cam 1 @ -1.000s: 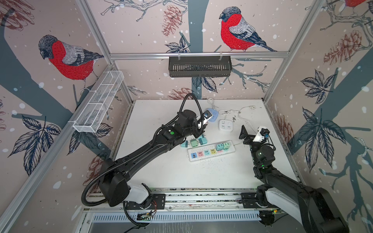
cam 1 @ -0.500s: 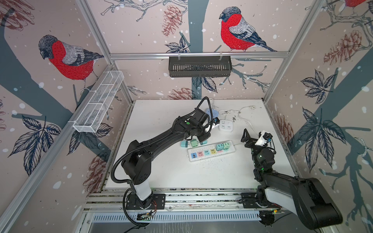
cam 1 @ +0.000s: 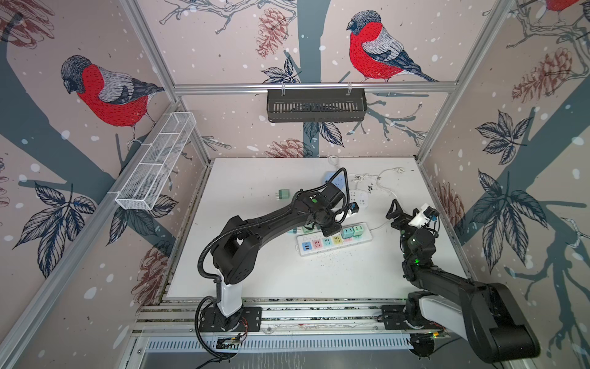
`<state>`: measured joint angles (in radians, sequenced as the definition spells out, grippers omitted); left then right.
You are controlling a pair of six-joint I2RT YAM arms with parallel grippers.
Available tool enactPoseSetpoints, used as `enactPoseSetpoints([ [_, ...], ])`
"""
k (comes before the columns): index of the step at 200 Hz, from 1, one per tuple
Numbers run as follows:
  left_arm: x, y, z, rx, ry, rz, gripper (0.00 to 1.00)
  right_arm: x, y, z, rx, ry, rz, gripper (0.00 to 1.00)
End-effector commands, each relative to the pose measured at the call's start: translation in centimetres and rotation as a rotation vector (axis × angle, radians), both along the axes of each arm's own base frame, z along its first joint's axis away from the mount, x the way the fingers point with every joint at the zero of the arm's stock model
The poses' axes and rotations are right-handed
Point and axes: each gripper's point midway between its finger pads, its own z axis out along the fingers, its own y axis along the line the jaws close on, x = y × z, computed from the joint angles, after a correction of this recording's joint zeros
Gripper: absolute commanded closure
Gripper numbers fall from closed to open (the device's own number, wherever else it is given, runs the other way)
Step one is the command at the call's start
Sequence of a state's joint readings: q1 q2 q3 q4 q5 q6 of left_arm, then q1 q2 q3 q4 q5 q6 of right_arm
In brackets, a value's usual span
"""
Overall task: Insert the plug
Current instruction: 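Carry the pink adapter with the left gripper over the socket beside the teal adapter, then lower and press the pink adapter into the power strip socket with the left gripper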
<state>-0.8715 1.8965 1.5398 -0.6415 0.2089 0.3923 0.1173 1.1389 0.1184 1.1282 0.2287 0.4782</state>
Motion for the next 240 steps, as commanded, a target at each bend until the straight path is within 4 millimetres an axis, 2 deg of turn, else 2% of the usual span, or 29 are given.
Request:
enactPoseSetpoints([
  [1, -1.0, 0.1, -0.8, 0.037, 0.035, -0.046, 1.00, 0.1, -0.6, -1.5, 0.064, 0.047, -0.036, 0.00],
  [31, -1.2, 0.1, -1.8, 0.060, 0.052, -0.051, 1.00, 0.6, 0.9, -1.6, 0.029, 0.000, 0.054, 0.00],
  [43, -1.2, 0.0, -2.0, 0.063, 0.059, -0.054, 1.00, 1.2, 1.0, -2.0, 0.028, 0.030, 0.050, 0.00],
  [97, -1.5, -0.4, -3.5, 0.058, 0.090, -0.068, 1.00, 1.4, 1.1, -2.1, 0.025, 0.037, 0.057, 0.00],
  [181, -0.9, -1.3, -4.5, 0.063, 0.091, -0.074, 1.00, 1.5, 1.8, -1.9, 0.005, 0.026, 0.093, 0.00],
  [240, -0.6, -1.2, -5.0, 0.085, 0.093, -0.064, 1.00, 1.3, 1.9, -1.7, 0.000, 0.015, 0.094, 0.00],
])
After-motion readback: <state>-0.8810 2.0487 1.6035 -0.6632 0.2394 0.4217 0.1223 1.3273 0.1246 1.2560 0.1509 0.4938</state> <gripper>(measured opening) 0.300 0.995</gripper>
